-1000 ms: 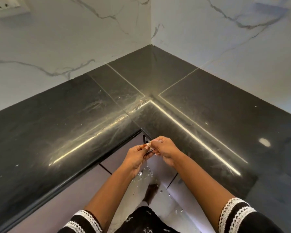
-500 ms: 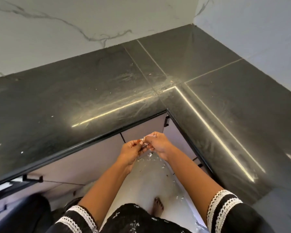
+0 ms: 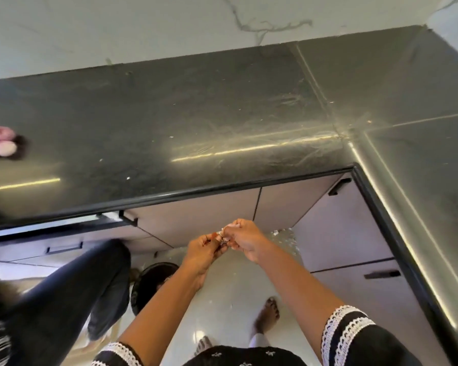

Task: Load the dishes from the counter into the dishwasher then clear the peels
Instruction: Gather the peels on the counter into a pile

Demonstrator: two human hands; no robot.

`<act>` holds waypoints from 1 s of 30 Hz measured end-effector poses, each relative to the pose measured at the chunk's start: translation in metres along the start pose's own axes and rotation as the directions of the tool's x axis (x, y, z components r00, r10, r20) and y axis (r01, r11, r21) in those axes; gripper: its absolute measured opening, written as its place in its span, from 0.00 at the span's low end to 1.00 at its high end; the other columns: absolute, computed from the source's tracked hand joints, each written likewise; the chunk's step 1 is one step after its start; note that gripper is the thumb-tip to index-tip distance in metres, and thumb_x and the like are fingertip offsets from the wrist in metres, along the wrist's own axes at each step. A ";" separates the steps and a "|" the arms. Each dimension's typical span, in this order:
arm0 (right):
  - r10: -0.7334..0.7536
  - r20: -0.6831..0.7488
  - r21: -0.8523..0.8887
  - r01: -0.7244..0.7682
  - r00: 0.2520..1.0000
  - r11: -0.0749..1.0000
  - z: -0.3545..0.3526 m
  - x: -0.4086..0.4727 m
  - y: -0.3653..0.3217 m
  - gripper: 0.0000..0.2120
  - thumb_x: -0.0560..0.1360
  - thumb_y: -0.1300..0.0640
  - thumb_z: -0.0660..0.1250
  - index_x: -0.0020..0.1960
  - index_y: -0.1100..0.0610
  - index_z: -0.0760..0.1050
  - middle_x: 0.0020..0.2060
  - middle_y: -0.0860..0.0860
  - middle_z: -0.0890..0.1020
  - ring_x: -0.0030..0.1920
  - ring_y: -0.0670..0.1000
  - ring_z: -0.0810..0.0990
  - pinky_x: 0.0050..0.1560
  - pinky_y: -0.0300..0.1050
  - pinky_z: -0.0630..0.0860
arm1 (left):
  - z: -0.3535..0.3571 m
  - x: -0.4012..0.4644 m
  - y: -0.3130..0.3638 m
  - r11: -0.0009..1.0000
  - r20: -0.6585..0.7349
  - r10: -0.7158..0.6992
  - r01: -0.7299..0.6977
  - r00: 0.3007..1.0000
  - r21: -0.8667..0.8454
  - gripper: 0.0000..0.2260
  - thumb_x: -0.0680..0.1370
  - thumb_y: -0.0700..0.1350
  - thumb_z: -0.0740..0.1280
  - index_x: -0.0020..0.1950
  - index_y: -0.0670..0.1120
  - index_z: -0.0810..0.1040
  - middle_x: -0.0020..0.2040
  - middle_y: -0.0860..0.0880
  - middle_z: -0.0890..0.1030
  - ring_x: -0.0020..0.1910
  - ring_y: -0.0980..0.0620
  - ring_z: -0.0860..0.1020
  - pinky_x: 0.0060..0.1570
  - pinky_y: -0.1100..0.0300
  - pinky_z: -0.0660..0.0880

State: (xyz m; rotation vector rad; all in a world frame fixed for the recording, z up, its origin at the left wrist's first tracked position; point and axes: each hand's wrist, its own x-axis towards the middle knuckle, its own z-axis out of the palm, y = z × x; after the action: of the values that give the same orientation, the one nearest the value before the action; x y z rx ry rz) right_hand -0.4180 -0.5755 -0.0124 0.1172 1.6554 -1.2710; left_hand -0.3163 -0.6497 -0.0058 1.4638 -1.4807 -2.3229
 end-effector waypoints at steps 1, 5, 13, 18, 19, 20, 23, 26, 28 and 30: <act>0.005 0.008 -0.001 -0.005 1.000 1.000 0.012 0.001 0.004 0.12 0.72 0.70 0.66 0.38 0.56 0.68 0.30 0.55 0.73 0.27 0.48 0.69 0.27 0.38 0.64 | -0.013 -0.001 -0.002 1.000 -0.006 0.006 -0.006 1.000 0.001 0.06 0.80 0.38 0.64 0.50 0.39 0.81 0.44 0.43 0.85 0.44 0.52 0.83 0.46 0.65 0.79; 0.025 0.053 -0.016 -0.025 0.998 1.000 0.062 0.004 0.023 0.12 0.72 0.70 0.65 0.39 0.56 0.67 0.31 0.56 0.73 0.25 0.47 0.69 0.25 0.36 0.65 | -0.066 -0.008 -0.013 1.000 -0.043 0.012 -0.011 0.999 0.013 0.06 0.80 0.38 0.65 0.50 0.38 0.80 0.45 0.43 0.85 0.44 0.51 0.83 0.48 0.64 0.80; 0.067 0.095 -0.088 -0.059 0.993 0.994 0.146 0.012 0.070 0.13 0.72 0.71 0.65 0.38 0.56 0.67 0.29 0.56 0.72 0.21 0.46 0.67 0.25 0.37 0.62 | -0.154 -0.015 -0.049 1.000 -0.140 -0.022 0.023 0.990 0.007 0.06 0.80 0.38 0.65 0.51 0.37 0.81 0.45 0.43 0.84 0.44 0.51 0.83 0.53 0.58 0.79; 0.090 0.112 -0.154 -0.072 0.990 0.986 0.194 0.025 0.094 0.12 0.70 0.71 0.66 0.38 0.57 0.69 0.28 0.56 0.73 0.20 0.46 0.68 0.22 0.36 0.64 | -0.201 -0.010 -0.071 0.999 -0.260 -0.035 0.042 0.965 0.020 0.06 0.79 0.38 0.67 0.45 0.42 0.83 0.39 0.47 0.85 0.44 0.49 0.82 0.56 0.52 0.79; 0.089 0.118 -0.175 -0.067 0.989 0.982 0.201 0.030 0.098 0.12 0.69 0.71 0.66 0.38 0.56 0.69 0.28 0.56 0.73 0.20 0.46 0.68 0.22 0.36 0.63 | -0.210 -0.005 -0.077 0.999 -0.279 -0.034 0.043 0.960 0.027 0.06 0.78 0.39 0.67 0.44 0.44 0.84 0.40 0.47 0.85 0.47 0.47 0.82 0.57 0.50 0.78; 0.082 0.125 -0.196 -0.056 0.989 0.979 0.207 0.036 0.102 0.12 0.69 0.71 0.66 0.37 0.56 0.69 0.28 0.56 0.73 0.21 0.47 0.68 0.22 0.36 0.63 | -0.218 0.000 -0.083 0.999 -0.296 -0.030 0.041 0.955 0.031 0.06 0.78 0.40 0.67 0.44 0.45 0.84 0.40 0.47 0.85 0.49 0.45 0.82 0.58 0.49 0.78; 0.057 0.137 -0.256 -0.020 0.989 0.966 0.221 0.058 0.114 0.11 0.68 0.70 0.66 0.38 0.56 0.70 0.28 0.55 0.74 0.24 0.48 0.69 0.26 0.39 0.65 | -0.234 0.020 -0.102 1.000 -0.326 -0.020 0.026 0.945 0.014 0.06 0.78 0.41 0.68 0.44 0.46 0.84 0.39 0.49 0.85 0.49 0.45 0.82 0.58 0.49 0.78; 0.046 0.150 -0.272 -0.004 0.988 0.962 0.231 0.088 0.133 0.11 0.69 0.70 0.66 0.38 0.55 0.70 0.31 0.55 0.75 0.26 0.48 0.72 0.31 0.40 0.70 | -0.246 0.046 -0.125 1.000 -0.340 -0.004 -0.003 0.940 -0.019 0.04 0.77 0.39 0.69 0.44 0.45 0.83 0.39 0.48 0.85 0.48 0.46 0.82 0.58 0.48 0.78; 0.044 0.171 -0.289 0.007 0.984 0.957 0.237 0.117 0.153 0.11 0.71 0.70 0.66 0.40 0.55 0.70 0.34 0.56 0.77 0.27 0.48 0.73 0.32 0.40 0.72 | -0.256 0.073 -0.148 0.999 -0.347 0.017 -0.031 0.938 -0.033 0.04 0.77 0.38 0.69 0.44 0.45 0.83 0.40 0.46 0.85 0.49 0.43 0.83 0.58 0.48 0.78; 0.039 0.181 -0.322 0.022 0.983 0.947 0.242 0.147 0.176 0.09 0.72 0.70 0.66 0.42 0.57 0.71 0.32 0.56 0.77 0.24 0.46 0.73 0.28 0.38 0.71 | -0.268 0.104 -0.175 0.998 -0.355 0.019 -0.040 0.935 -0.053 0.07 0.77 0.35 0.68 0.43 0.44 0.83 0.40 0.44 0.84 0.47 0.44 0.83 0.56 0.51 0.79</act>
State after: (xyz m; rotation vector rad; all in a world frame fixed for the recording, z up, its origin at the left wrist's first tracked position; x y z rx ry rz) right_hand -0.2320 -0.7520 -0.2254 -0.1883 1.6739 -0.9564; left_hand -0.1094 -0.7879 -0.2323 1.7165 -1.3119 -1.9309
